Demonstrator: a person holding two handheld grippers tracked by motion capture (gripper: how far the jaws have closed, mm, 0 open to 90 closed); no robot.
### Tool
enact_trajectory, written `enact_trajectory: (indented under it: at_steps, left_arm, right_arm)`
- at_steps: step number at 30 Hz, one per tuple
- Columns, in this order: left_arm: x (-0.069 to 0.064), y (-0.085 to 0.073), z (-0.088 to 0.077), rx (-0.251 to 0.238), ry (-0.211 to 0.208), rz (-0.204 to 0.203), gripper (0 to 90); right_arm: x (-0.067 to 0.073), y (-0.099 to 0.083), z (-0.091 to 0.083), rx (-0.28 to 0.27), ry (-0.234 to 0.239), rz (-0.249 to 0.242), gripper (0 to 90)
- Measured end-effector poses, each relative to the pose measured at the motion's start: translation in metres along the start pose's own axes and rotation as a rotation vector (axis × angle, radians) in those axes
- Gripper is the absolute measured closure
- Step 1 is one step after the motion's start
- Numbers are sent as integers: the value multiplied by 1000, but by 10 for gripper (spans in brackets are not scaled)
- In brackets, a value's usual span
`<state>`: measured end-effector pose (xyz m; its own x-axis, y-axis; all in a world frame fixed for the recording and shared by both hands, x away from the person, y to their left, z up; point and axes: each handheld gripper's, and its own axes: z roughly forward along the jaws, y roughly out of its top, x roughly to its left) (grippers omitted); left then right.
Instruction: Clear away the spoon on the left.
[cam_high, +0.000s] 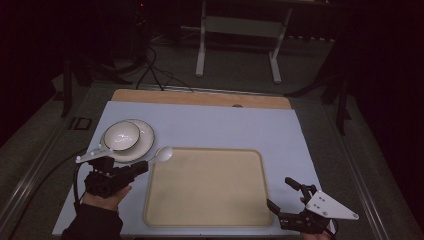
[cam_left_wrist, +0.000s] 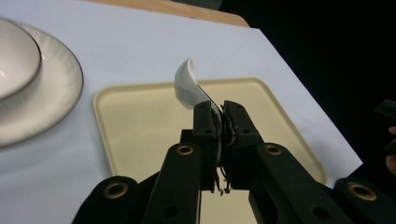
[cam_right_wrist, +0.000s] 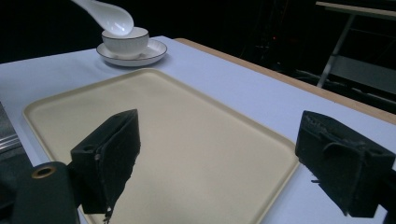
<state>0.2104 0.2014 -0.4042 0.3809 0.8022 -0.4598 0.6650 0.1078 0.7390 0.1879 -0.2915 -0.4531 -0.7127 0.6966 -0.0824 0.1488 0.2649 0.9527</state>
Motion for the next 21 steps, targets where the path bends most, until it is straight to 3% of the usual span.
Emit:
enact_trajectory:
  at_steps: [3,9,16,18,21]
  left_arm:
    - [-2,-10,4,-23,-14,-38,851]
    - [-14,-17,6,-81,6,-35,851]
    - [-23,-26,5,-166,31,-83,851]
    - [-27,-28,6,-173,61,-63,851]
    - [-30,-31,11,-174,45,-63,851]
  right_arm:
    - [0,0,-1,1,-2,-4,141]
    - [-1,0,-1,-4,5,3,141]
    - [-2,-1,-3,-7,1,8,141]
    - [-2,-1,-3,-9,1,12,141]
    - [-2,-1,-3,-8,-1,11,141]
